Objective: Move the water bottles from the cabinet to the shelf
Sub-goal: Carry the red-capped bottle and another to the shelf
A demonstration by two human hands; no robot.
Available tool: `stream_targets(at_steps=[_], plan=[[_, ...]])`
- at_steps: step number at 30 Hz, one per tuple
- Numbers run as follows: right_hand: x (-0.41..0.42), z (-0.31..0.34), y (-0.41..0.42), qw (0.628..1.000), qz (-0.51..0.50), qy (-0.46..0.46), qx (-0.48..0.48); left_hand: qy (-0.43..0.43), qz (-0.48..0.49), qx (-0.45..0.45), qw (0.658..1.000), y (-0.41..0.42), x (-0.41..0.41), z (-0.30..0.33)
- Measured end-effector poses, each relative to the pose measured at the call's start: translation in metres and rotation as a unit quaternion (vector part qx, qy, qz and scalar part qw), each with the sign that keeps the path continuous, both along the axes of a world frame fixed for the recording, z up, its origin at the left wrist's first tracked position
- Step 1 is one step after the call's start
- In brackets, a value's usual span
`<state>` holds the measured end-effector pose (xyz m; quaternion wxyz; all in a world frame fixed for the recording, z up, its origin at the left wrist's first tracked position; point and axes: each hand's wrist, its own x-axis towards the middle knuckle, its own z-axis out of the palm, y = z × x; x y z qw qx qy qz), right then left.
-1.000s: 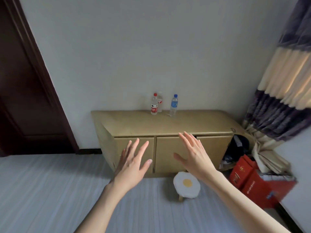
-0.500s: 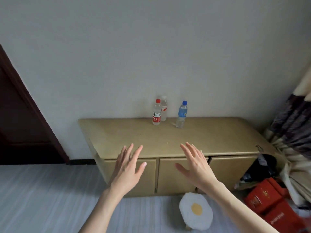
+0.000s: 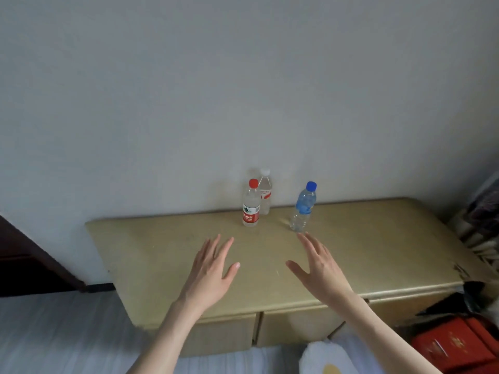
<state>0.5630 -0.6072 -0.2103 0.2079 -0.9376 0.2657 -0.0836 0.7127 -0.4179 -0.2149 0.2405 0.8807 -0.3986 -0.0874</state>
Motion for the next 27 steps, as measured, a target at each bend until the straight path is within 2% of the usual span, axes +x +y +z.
stream_targets(at_steps=[3,8,14,23,27], plan=[[0.037,-0.016,-0.035,0.999,0.001,0.017,0.043,0.02,-0.005,0.032,0.999,-0.044,0.036,-0.017],[0.12,-0.035,-0.106,0.991,-0.006,0.013,0.13,0.043,0.022,0.0,0.999,-0.123,0.095,-0.031],[0.216,-0.043,-0.171,0.986,0.002,0.02,0.166,0.114,0.088,-0.016,0.989,-0.2,0.154,-0.05],[0.294,-0.065,-0.211,0.981,0.002,0.018,0.194,0.215,0.129,-0.08,0.965,-0.251,0.19,-0.073],[0.306,-0.073,-0.212,0.981,-0.028,-0.017,0.189,0.219,0.147,-0.115,0.958,-0.252,0.19,-0.08]])
